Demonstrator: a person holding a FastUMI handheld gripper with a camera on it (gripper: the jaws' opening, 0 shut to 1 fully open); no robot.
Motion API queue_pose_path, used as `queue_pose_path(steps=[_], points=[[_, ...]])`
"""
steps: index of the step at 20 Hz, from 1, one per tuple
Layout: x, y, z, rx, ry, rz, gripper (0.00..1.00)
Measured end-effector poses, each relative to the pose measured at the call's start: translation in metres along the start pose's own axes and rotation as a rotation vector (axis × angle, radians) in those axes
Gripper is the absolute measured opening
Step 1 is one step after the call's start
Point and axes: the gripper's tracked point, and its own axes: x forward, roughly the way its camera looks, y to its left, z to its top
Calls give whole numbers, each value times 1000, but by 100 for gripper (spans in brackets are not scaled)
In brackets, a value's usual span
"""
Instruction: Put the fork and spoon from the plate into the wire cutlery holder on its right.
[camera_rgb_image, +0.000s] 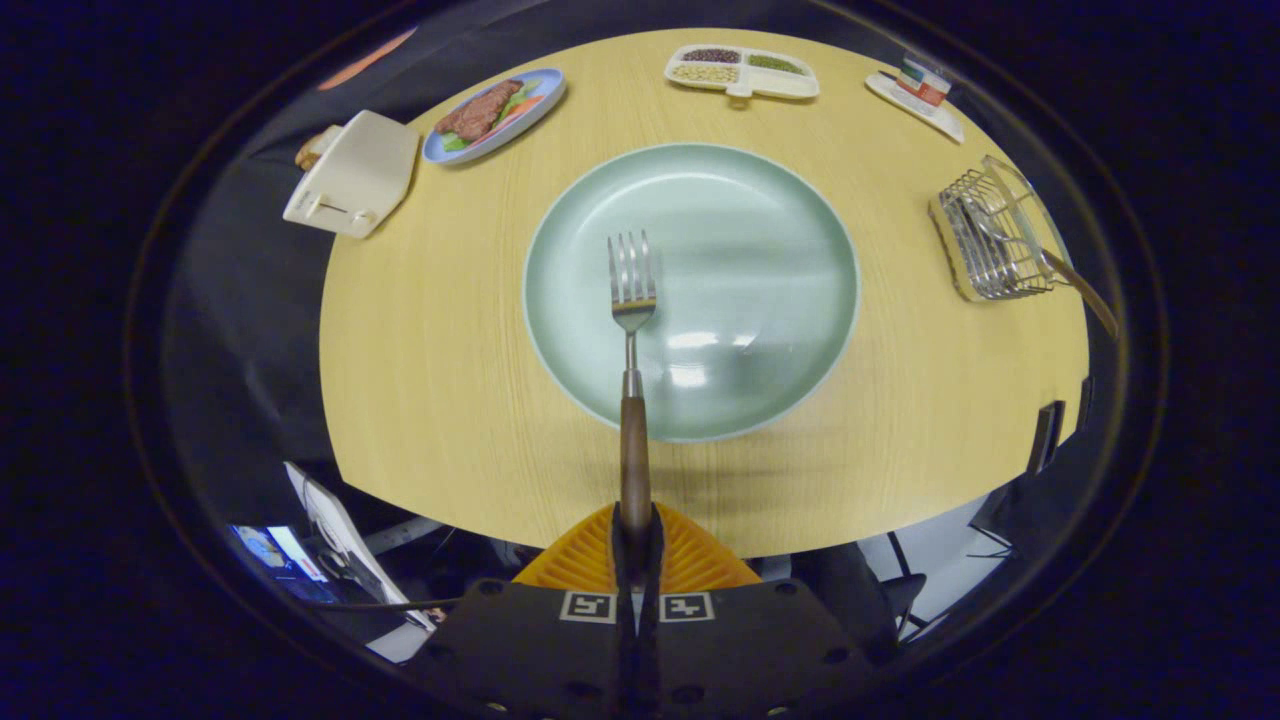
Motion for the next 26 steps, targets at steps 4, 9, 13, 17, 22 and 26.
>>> queue_pose_path(steps=[4,9,13,17,22,26], points=[[-37,-8,0,-3,-1,40,1],[-97,-35,14,-19,-52,60,1],[-147,-71,33,-23,-111,41,1],[-183,-109,52,2,-153,29,1],[-195,-154,58,46,-160,-2,1],[-187,-175,51,85,-109,-9,1]])
